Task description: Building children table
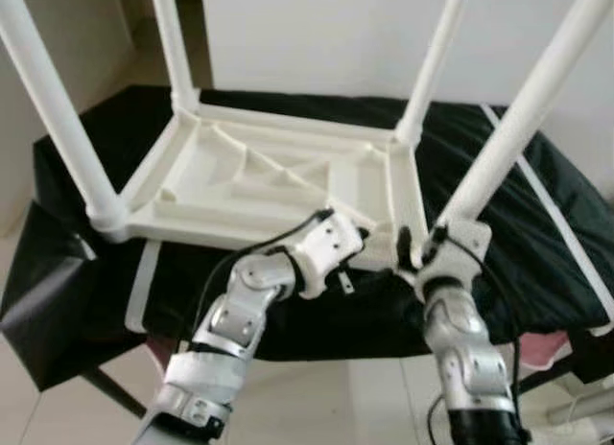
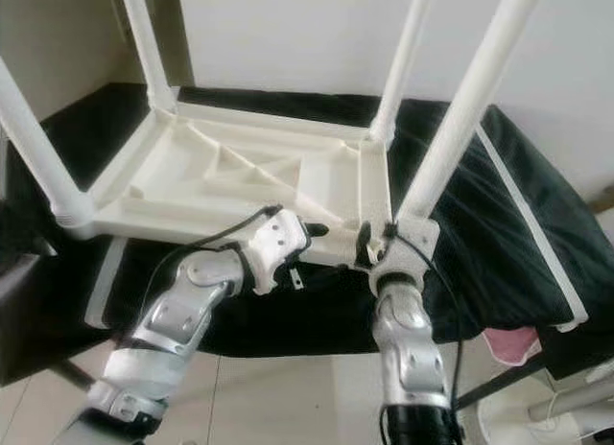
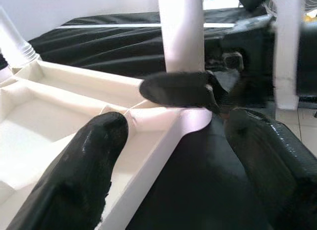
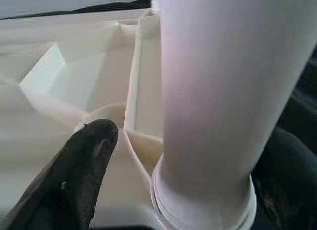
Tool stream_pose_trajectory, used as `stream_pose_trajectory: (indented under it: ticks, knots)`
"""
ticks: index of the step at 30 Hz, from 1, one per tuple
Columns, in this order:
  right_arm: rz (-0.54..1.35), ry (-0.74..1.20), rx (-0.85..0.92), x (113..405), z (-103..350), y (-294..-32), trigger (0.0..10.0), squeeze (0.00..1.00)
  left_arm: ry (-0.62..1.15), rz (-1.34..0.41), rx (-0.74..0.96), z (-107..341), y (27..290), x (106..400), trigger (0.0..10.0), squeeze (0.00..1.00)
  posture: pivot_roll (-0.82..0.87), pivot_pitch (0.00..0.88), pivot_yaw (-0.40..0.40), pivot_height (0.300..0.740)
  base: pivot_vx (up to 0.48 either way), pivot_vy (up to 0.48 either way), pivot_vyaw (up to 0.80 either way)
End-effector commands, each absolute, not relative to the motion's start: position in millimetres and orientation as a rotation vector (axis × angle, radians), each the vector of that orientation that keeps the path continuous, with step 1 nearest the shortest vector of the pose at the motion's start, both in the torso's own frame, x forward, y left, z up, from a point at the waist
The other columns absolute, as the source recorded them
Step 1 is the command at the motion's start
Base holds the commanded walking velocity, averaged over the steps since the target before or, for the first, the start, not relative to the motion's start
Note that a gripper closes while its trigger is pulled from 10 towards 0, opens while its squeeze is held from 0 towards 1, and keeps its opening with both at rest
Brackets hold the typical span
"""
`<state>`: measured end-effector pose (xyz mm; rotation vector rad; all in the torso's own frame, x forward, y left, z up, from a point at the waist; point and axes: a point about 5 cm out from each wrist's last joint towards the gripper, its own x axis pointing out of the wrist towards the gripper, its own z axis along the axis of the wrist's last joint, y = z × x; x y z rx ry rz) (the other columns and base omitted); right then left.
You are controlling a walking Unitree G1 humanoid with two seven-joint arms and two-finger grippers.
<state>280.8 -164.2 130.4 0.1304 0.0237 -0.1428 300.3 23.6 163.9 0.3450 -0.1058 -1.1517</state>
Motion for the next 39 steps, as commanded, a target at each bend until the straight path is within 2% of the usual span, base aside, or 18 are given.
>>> stream_pose_trajectory:
  ticks: [1, 6, 7, 15, 16, 22, 27, 39]
  knots:
    - [-0.067, 0.011, 0.119, 276.2, 130.5, -172.2, 10.0, 0.0, -0.134, -1.041, 0.347, 166.3, 21.7, 305.4, 10.0, 0.0, -0.05, 0.0, -0.06, 0.74, 0.0, 0.0, 0.0]
    - [-0.025, -0.004, 0.089, 274.3, 130.9, -188.3, 10.0, 0.0, -0.134, -1.051, 0.348, 165.9, 20.3, 304.6, 10.0, 0.0, -0.06, 0.0, -0.052, 0.74, 0.0, 0.0, 0.0]
    - [0.049, -0.004, 0.052, 274.6, 132.2, -196.6, 10.0, 0.0, -0.135, -1.056, 0.349, 166.1, 19.8, 304.4, 10.0, 0.0, -0.06, 0.0, -0.049, 0.74, 0.0, 0.0, 0.0]
    - [0.209, 0.02, -0.037, 275.4, 132.6, -208.2, 10.0, 0.0, -0.136, -1.066, 0.351, 165.6, 18.3, 304.2, 10.0, 0.0, -0.06, 0.0, -0.041, 0.74, 0.0, 0.0, 0.0]
    - [0.344, 0.041, -0.103, 276.9, 132.7, -213.5, 10.0, 0.0, -0.138, -1.074, 0.353, 165.4, 16.9, 303.7, 10.0, 0.0, -0.06, 0.0, -0.038, 0.74, 0.0, 0.0, 0.0]
    - [0.444, 0.059, -0.166, 281.7, 131.7, -216.5, 10.0, 0.0, -0.142, -1.079, 0.357, 166.1, 16.4, 304.2, 10.0, 0.0, -0.06, 0.0, -0.034, 0.74, 0.0, 0.0, 0.0]
    - [0.563, 0.119, -0.25, 299.7, 125.2, -215.7, 10.0, 0.0, -0.156, -1.081, 0.363, 170.2, 15.2, 305.1, 10.0, 0.0, -0.04, 0.0, -0.042, 0.74, 0.0, 0.0, 0.0]
    - [0.605, 0.151, -0.319, 318.4, 123.8, -217.6, 10.0, 0.0, -0.158, -1.065, 0.356, 169.6, 15.9, 302.8, 10.0, 0.0, -0.01, 0.0, -0.06, 0.74, 0.0, 0.0, 0.0]
